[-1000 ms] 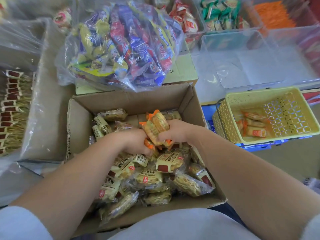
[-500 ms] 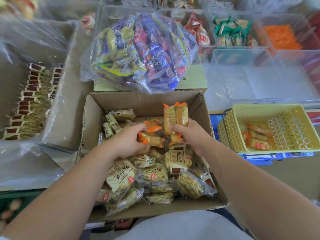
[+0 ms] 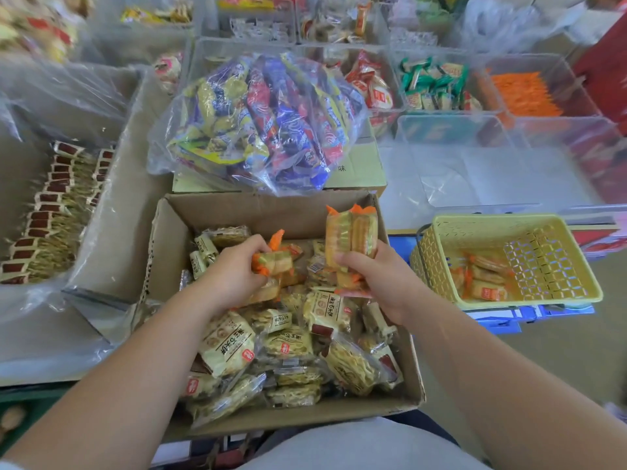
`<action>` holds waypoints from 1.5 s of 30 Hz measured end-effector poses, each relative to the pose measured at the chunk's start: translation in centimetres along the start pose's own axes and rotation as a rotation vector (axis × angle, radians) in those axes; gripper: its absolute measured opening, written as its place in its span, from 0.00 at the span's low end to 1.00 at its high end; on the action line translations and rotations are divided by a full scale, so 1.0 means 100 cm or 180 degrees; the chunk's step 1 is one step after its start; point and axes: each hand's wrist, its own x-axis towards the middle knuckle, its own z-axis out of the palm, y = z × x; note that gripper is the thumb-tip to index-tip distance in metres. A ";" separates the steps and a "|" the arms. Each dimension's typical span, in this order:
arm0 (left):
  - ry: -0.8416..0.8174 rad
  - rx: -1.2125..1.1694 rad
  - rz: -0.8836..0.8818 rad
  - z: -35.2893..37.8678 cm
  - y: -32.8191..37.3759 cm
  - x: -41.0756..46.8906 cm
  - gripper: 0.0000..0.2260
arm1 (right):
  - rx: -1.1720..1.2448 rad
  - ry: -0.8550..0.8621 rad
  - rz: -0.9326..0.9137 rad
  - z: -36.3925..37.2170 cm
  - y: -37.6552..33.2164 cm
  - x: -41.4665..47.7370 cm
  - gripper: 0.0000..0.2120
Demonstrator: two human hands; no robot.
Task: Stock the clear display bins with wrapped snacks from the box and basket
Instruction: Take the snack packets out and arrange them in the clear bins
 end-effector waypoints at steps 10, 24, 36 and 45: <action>0.0839 -0.2845 -0.0089 0.010 0.086 -0.040 0.16 | -0.0004 0.0804 -0.0606 -0.138 -0.009 -0.061 0.27; 0.0958 -0.2331 -0.0524 0.146 0.258 -0.036 0.19 | -0.3172 0.0543 0.0088 -0.380 0.025 0.025 0.15; 0.0928 -0.1139 -0.0762 0.221 0.306 0.005 0.20 | -0.4626 -0.0559 -0.0016 -0.380 0.045 0.060 0.41; 0.0054 -0.0024 -0.0499 0.282 0.313 0.114 0.20 | -0.5043 -0.0126 -0.1267 -0.419 0.054 0.005 0.24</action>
